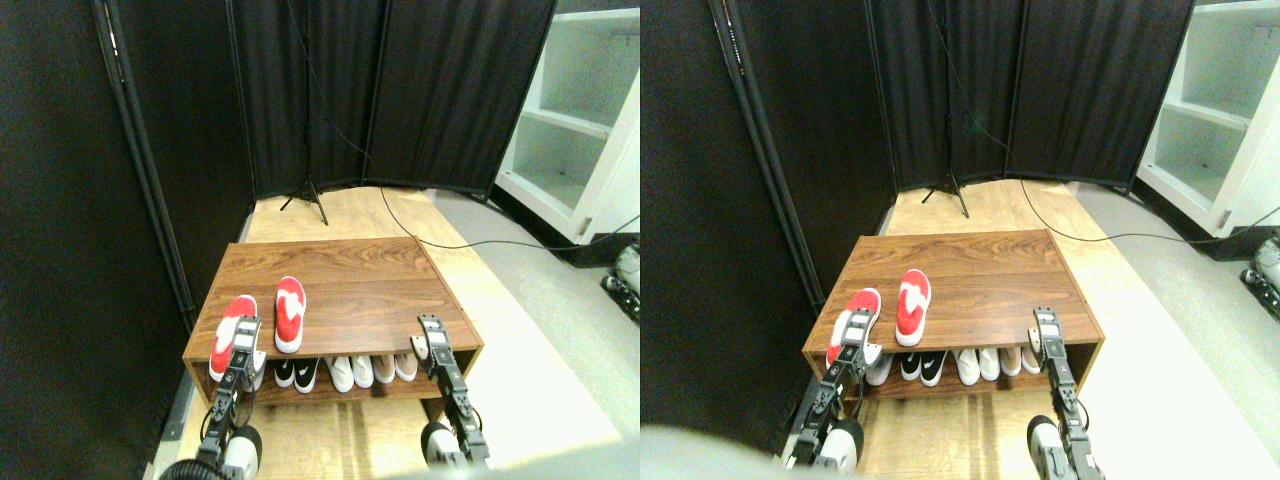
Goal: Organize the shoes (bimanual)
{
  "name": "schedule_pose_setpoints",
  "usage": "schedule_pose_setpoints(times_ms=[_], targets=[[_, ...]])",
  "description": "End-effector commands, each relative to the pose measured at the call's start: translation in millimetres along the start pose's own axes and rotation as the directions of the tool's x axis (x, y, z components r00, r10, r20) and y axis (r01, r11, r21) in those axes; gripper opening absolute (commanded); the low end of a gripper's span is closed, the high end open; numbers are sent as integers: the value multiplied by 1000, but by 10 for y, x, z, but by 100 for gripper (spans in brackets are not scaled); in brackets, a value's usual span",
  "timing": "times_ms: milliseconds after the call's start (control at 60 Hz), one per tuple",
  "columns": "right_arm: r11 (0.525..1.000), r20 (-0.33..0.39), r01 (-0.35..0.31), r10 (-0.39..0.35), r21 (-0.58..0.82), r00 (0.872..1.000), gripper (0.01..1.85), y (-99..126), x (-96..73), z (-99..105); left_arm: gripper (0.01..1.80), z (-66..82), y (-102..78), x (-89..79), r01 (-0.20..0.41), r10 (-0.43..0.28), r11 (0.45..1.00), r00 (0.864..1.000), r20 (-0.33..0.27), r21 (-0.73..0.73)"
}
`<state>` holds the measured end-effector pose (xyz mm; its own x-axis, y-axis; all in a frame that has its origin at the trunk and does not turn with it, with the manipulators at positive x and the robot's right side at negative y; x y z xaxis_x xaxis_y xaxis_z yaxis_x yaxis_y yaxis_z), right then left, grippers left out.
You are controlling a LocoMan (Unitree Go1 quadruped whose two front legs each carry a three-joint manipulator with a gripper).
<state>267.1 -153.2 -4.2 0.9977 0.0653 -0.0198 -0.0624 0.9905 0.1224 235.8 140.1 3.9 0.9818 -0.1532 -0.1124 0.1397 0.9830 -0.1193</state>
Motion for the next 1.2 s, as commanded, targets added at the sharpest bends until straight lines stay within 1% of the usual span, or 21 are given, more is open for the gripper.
schedule_pose_setpoints(times_ms=[17, 117, 150, 200, 267, 383, 467, 517, 567, 667, 700, 767, 800, 867, 917, 950, 1033, 1067, 1100, 1117, 1200], targets=[[999, 40, -16, 14, 41, 999, 36, -16, 36, 17, 59, 96, -21, -58, -1, 2, 1000, 999, 47, -14], [986, 72, -17, 6, 165, 997, 41, -35, 54, 11, 64, 133, -7, -150, -50, 55, 996, 997, 62, -77], [978, 90, -29, 11, 206, 996, 43, -41, 62, 10, 65, 138, 5, -173, -53, 60, 994, 996, 71, -97], [972, 86, -21, 1, 236, 996, 44, -46, 66, 10, 66, 137, 24, -194, -52, 63, 991, 995, 78, -127], [933, 84, -17, -15, 360, 996, 46, -61, 75, 2, 67, 137, 63, -244, -63, 79, 985, 992, 96, -163], [896, 98, -38, -6, 443, 995, 46, -71, 73, 1, 68, 129, 118, -301, -80, 104, 976, 988, 111, -200], [822, 110, -31, -38, 568, 993, 44, -57, 15, 19, 68, 116, 168, -339, -77, 105, 972, 987, 118, -223], [787, 136, -63, -27, 614, 990, 41, -47, -31, 37, 70, 94, 202, -345, -77, 111, 966, 986, 126, -248], [773, 140, -72, -23, 630, 990, 41, -46, -65, 47, 70, 84, 222, -352, -82, 119, 960, 985, 126, -266], [694, 142, -90, -18, 715, 990, 43, -40, -184, 71, 77, 50, 281, -376, -107, 156, 940, 979, 130, -323], [686, 140, -88, -20, 722, 990, 42, -38, -196, 74, 78, 46, 287, -378, -109, 161, 937, 978, 131, -332], [610, 130, -76, -45, 789, 990, 42, -38, -282, 88, 90, 8, 344, -392, -141, 207, 910, 969, 133, -390], [601, 126, -71, -49, 796, 991, 42, -39, -293, 91, 92, 3, 351, -393, -144, 213, 905, 968, 133, -401], [539, 113, -63, -60, 840, 992, 47, -54, -348, 91, 101, -39, 400, -399, -157, 252, 853, 959, 129, -498], [545, 112, -61, -61, 836, 992, 48, -59, -365, 92, 104, -57, 416, -397, -158, 263, 831, 957, 126, -534], [534, 111, -62, -58, 843, 992, 49, -68, -372, 89, 111, -88, 432, -394, -159, 278, 803, 953, 125, -574], [527, 106, -52, -73, 848, 992, 49, -79, -360, 78, 118, -139, 452, -393, -146, 284, 774, 950, 132, -617], [525, 107, -50, -79, 849, 991, 48, -83, -344, 67, 122, -165, 462, -396, -147, 300, 755, 944, 137, -639], [526, 107, -49, -80, 849, 991, 48, -85, -342, 65, 124, -172, 463, -397, -147, 303, 751, 943, 138, -644], [521, 105, -48, -81, 852, 991, 48, -87, -335, 60, 131, -205, 472, -400, -148, 309, 744, 941, 140, -652], [523, 101, -43, -82, 851, 991, 49, -81, -317, 54, 143, -242, 476, -406, -162, 322, 740, 938, 132, -653]])
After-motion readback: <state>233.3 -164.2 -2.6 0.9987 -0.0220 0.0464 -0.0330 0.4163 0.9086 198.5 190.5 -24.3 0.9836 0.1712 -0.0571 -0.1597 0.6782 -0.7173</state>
